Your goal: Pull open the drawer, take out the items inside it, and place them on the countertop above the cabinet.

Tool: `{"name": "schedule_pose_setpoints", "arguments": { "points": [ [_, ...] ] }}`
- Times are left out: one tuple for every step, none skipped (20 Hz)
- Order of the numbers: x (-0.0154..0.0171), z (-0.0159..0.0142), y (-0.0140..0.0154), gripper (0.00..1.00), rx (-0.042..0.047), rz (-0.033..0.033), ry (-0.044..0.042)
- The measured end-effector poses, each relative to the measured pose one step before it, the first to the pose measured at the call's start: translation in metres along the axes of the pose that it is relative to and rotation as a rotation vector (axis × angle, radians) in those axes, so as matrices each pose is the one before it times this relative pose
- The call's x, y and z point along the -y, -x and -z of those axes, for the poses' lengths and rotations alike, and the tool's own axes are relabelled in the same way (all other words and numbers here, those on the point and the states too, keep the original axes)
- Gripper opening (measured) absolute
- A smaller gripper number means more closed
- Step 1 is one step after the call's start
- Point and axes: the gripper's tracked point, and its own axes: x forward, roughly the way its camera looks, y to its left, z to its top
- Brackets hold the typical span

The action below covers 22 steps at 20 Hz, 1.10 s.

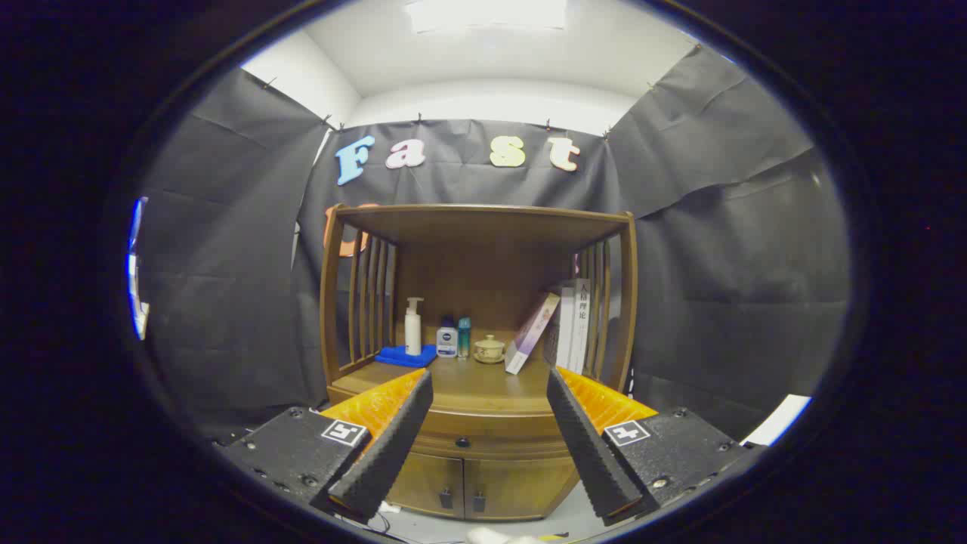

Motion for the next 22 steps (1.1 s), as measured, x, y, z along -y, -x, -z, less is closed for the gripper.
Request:
{"name": "schedule_pose_setpoints", "arguments": {
  "points": [
    [-0.00226, -0.00212, 0.00253, 0.99, 0.01181, 0.00324, -0.00393],
    [-0.00135, -0.00413, 0.00225, 0.99, 0.00785, -0.00174, -0.00531],
    [-0.00038, 0.00052, -0.00123, 0.99, 0.00002, -0.00117, -0.00572],
    [0.00154, -0.00069, -0.0008, 0.99, -0.00292, 0.00019, -0.00151],
    [0.00052, -0.00015, -0.00181, 0.99, 0.00247, 0.00059, -0.00096],
    [0.0005, -0.00072, -0.00072, 0.99, -0.00347, 0.00212, 0.00262],
    [0.00047, 0.00097, -0.00035, 0.99, 0.00033, 0.00502, 0.0006],
    [-0.00034, -0.00132, -0.00008, 0.99, 0.00365, 0.00175, 0.0023],
    [-0.00034, -0.00011, -0.00069, 0.99, 0.001, 0.00145, 0.00136],
    [-0.00031, 0.0002, -0.00066, 0.99, -0.00245, 0.0009, 0.00236],
    [0.00006, 0.0024, -0.00071, 0.99, -0.0024, -0.00272, 0.00245],
    [0.00056, 0.00053, -0.00022, 0.99, -0.0027, -0.00003, 0.00002],
    [0.00041, 0.00213, -0.00052, 0.99, -0.00415, -0.00127, -0.00036],
    [-0.00004, 0.00136, -0.00115, 0.99, -0.00004, 0.00016, -0.00392],
    [0.00031, 0.00348, -0.00188, 0.99, -0.002, 0.00054, -0.00338],
    [-0.00048, 0.00316, -0.00226, 0.99, -0.00377, -0.00113, -0.00302],
    [-0.00214, 0.00646, -0.00434, 0.99, -0.00711, -0.00505, -0.00341],
    [-0.0037, 0.00609, -0.00685, 0.99, -0.0111, -0.00365, -0.00337],
    [-0.00512, 0.00777, -0.00888, 0.99, -0.00628, -0.00811, -0.00631],
    [-0.00566, 0.00566, -0.00726, 0.99, 0.00112, -0.01187, -0.00765],
    [-0.00042, 0.00789, -0.00686, 0.99, -0.0068, -0.00281, -0.00475],
    [-0.00006, 0.01154, -0.00787, 0.99, -0.01216, 0.00291, -0.00457]
  ]
}}
